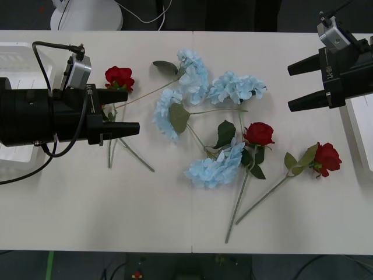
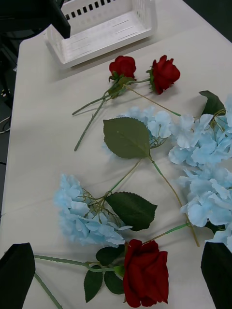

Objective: Put the red flowers into the right box and the blue flowers into the left box

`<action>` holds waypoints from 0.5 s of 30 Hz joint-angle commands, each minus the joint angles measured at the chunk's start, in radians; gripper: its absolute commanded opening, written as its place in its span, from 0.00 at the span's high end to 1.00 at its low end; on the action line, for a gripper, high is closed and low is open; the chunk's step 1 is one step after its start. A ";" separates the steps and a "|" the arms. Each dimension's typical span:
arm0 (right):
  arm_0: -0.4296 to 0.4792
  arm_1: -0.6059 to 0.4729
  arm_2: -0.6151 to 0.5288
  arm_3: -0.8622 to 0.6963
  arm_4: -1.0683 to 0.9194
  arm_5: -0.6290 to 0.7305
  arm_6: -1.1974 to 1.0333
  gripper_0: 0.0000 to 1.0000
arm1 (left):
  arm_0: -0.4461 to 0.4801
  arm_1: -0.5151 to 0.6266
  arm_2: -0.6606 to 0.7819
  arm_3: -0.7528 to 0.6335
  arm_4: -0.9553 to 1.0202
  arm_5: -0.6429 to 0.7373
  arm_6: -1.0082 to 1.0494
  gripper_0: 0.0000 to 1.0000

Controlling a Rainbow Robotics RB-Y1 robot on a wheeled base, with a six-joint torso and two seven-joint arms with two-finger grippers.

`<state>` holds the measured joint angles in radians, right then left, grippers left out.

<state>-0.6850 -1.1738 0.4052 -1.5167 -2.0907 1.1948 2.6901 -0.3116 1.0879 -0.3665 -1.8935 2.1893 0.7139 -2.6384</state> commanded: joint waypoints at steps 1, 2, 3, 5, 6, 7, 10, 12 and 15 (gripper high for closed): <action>0.030 -0.058 -0.014 -0.028 -0.002 0.003 0.015 0.00 | -0.034 0.035 0.035 -0.001 0.013 -0.010 0.005 0.00; 0.027 -0.092 -0.012 -0.051 -0.008 -0.009 0.015 0.00 | -0.034 0.035 0.035 -0.001 0.013 -0.010 0.005 0.00; 0.025 -0.109 -0.014 -0.079 -0.008 -0.020 0.015 0.00 | 0.012 0.004 0.008 0.025 0.010 -0.011 0.005 0.00; 0.025 -0.132 -0.026 -0.114 -0.008 -0.015 0.015 0.00 | 0.015 -0.005 0.017 0.028 0.009 -0.011 -0.002 0.00; 0.025 -0.133 -0.032 -0.123 -0.008 -0.001 0.015 0.00 | 0.015 -0.006 0.020 0.028 0.007 -0.011 -0.003 0.00; 0.025 -0.133 -0.042 -0.129 -0.008 0.020 0.015 0.00 | 0.015 -0.006 0.026 0.028 0.007 -0.010 -0.003 0.00; 0.027 -0.130 -0.046 -0.140 -0.006 0.058 0.015 0.00 | 0.015 -0.006 0.043 0.028 0.007 -0.010 0.003 0.00; 0.027 -0.126 -0.046 -0.146 0.003 0.088 -0.153 0.00 | 0.015 -0.005 0.061 0.036 0.010 -0.010 0.014 0.00; 0.025 -0.113 -0.048 -0.169 0.041 0.127 -0.483 0.00 | 0.015 -0.005 0.090 0.091 0.026 0.016 0.035 0.00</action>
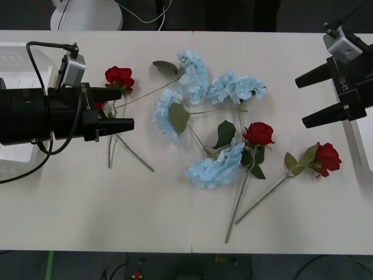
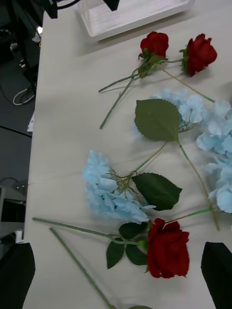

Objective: Put the red flowers into the right box and the blue flowers into the left box

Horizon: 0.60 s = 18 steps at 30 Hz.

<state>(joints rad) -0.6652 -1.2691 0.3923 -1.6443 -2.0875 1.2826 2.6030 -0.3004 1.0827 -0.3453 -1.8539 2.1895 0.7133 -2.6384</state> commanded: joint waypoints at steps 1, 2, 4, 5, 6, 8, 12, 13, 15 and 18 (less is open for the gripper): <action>0.007 -0.015 -0.035 -0.051 0.053 0.046 -0.503 0.00 | 0.003 -0.001 0.078 0.076 0.029 0.034 0.058 0.00; 0.007 -0.010 -0.035 -0.066 0.069 0.054 -0.629 0.00 | 0.000 0.000 0.088 0.108 0.027 0.058 0.095 0.00; 0.007 -0.001 -0.035 -0.091 0.098 0.069 -0.851 0.00 | -0.012 0.000 0.089 0.154 0.026 0.087 0.175 0.00; 0.007 0.002 -0.035 -0.106 0.112 0.075 -0.949 0.00 | -0.019 -0.001 0.089 0.171 0.021 0.095 0.216 0.00; 0.007 0.008 -0.035 -0.131 0.133 0.086 -1.106 0.00 | -0.029 0.000 0.091 0.194 0.001 0.109 0.284 0.00; 0.009 0.016 -0.035 -0.170 0.164 0.098 -1.360 0.00 | -0.054 -0.001 0.089 0.229 -0.057 0.134 0.397 0.00; 0.016 0.050 -0.035 -0.242 0.256 0.153 -1.811 0.00 | -0.101 -0.001 0.105 0.259 -0.220 0.183 0.686 0.00; 0.025 0.062 -0.035 -0.261 0.284 0.162 -1.919 0.00 | -0.108 -0.004 0.109 0.249 -0.284 0.183 0.764 0.00; 0.047 0.076 -0.035 -0.282 0.316 0.161 -2.039 0.00 | -0.112 -0.013 0.114 0.232 -0.367 0.181 0.876 0.00; 0.087 0.096 -0.035 -0.322 0.400 0.149 -2.213 0.00 | -0.112 -0.043 0.121 0.177 -0.553 0.166 1.075 0.00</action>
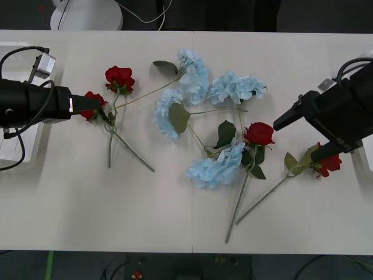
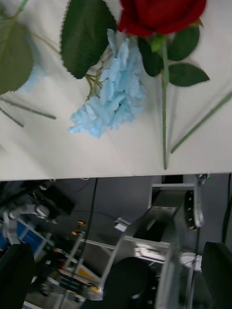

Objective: Put the red flowers into the right box and the blue flowers into the left box

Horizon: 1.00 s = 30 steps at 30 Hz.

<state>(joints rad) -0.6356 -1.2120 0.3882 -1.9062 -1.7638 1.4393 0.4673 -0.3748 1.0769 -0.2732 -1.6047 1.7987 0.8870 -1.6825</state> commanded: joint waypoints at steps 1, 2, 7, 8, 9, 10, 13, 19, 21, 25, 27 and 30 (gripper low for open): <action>0.071 0.048 -0.031 -0.074 0.110 -0.013 -0.127 0.00 | -0.038 -0.052 0.051 -0.095 -0.242 -0.008 0.204 0.00; 0.085 0.057 -0.031 -0.080 0.135 -0.019 -0.165 0.00 | -0.038 -0.071 0.051 -0.118 -0.320 -0.008 0.271 0.00; 0.119 0.115 -0.031 -0.085 0.248 -0.019 -0.280 0.00 | -0.036 -0.169 0.049 -0.189 -0.651 0.038 0.540 0.00; 0.125 0.127 -0.031 -0.083 0.274 -0.017 -0.302 0.00 | -0.036 -0.201 0.048 -0.198 -0.731 0.063 0.593 0.00; 0.132 0.137 -0.031 -0.083 0.296 -0.017 -0.326 0.00 | -0.036 -0.233 0.048 -0.204 -0.798 0.086 0.639 0.00; 0.135 0.138 -0.031 -0.083 0.302 -0.017 -0.332 0.00 | -0.036 -0.241 0.049 -0.204 -0.820 0.093 0.655 0.00; 0.162 0.160 -0.031 -0.070 0.363 -0.017 -0.375 0.00 | -0.036 -0.311 0.048 -0.205 -0.989 0.181 0.767 0.00; 0.206 0.192 -0.028 -0.020 0.471 -0.008 -0.360 0.00 | -0.035 -0.384 0.048 -0.201 -1.246 0.279 0.965 0.00; 0.214 0.192 -0.028 -0.004 0.481 -0.005 -0.354 0.00 | -0.033 -0.408 0.049 -0.189 -1.283 0.280 0.991 0.00; 0.221 0.193 -0.023 0.052 0.491 0.004 -0.335 0.00 | -0.032 -0.460 0.046 -0.158 -1.389 0.299 1.037 0.00; 0.220 0.193 -0.006 0.079 0.500 0.003 -0.296 0.00 | -0.032 -0.474 0.048 -0.135 -1.429 0.294 1.038 0.00; 0.220 0.192 0.026 0.113 0.532 -0.007 -0.234 0.00 | -0.032 -0.476 0.060 -0.089 -1.443 0.251 1.034 0.00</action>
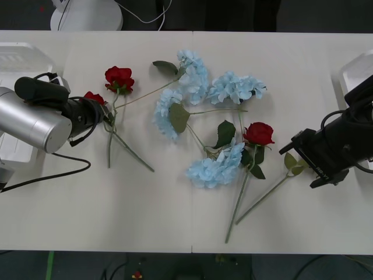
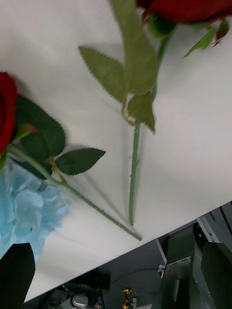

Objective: Put the red flowers into the right box and the blue flowers into the left box

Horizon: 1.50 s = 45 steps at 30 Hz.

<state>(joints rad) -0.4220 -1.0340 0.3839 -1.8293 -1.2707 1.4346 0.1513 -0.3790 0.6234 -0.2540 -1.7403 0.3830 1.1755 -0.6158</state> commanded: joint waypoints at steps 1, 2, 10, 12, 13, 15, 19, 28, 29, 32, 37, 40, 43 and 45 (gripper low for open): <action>0.008 0.015 0.040 0.048 0.048 -0.014 0.088 0.00 | -0.028 -0.027 0.041 0.061 -0.026 -0.053 -0.035 0.00; 0.006 0.017 0.047 0.059 0.053 -0.025 0.090 0.00 | -0.028 -0.033 0.041 0.074 -0.029 -0.068 -0.035 0.00; 0.069 0.034 0.081 0.122 0.086 -0.167 0.240 0.00 | -0.043 -0.064 0.041 0.202 -0.098 -0.137 -0.035 0.00; 0.095 0.038 0.081 0.120 0.097 -0.203 0.286 0.00 | -0.049 -0.065 0.041 0.216 -0.098 -0.148 -0.035 0.00; 0.104 0.045 0.081 0.122 0.106 -0.218 0.304 0.00 | -0.054 -0.065 0.041 0.222 -0.098 -0.148 -0.035 0.00; 0.114 0.065 0.081 0.120 0.146 -0.224 0.335 0.00 | -0.060 -0.067 0.039 0.237 -0.095 -0.149 -0.039 0.00; 0.120 0.111 0.081 0.120 0.223 -0.224 0.332 0.00 | -0.083 -0.073 0.015 0.248 -0.087 -0.148 -0.044 0.00; 0.129 0.187 0.079 0.163 0.294 -0.269 0.338 0.00 | -0.144 -0.102 0.002 0.303 -0.090 -0.105 -0.056 0.00; 0.127 0.190 0.079 0.163 0.301 -0.269 0.340 0.00 | -0.150 -0.103 -0.004 0.326 -0.092 -0.119 -0.059 0.00; 0.135 0.195 0.079 0.163 0.315 -0.272 0.347 0.00 | -0.164 -0.103 -0.037 0.390 -0.098 -0.175 -0.064 0.00; 0.158 0.193 0.079 0.163 0.332 -0.301 0.367 0.00 | -0.170 -0.105 -0.070 0.444 -0.099 -0.224 -0.071 0.00; 0.163 0.196 0.079 0.163 0.340 -0.302 0.378 0.00 | -0.173 -0.103 -0.082 0.456 -0.099 -0.234 -0.079 0.00; 0.174 0.198 0.079 0.163 0.349 -0.315 0.384 0.00 | -0.173 -0.105 -0.082 0.459 -0.099 -0.234 -0.088 0.43; 0.180 0.203 0.079 0.163 0.355 -0.321 0.392 0.00 | -0.173 -0.105 -0.087 0.459 -0.098 -0.232 -0.091 0.95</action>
<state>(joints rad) -0.2657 -0.8527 0.4632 -1.6607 -0.9305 1.1275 0.4652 -0.5152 0.5292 -0.3171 -1.2872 0.2884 0.9559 -0.6632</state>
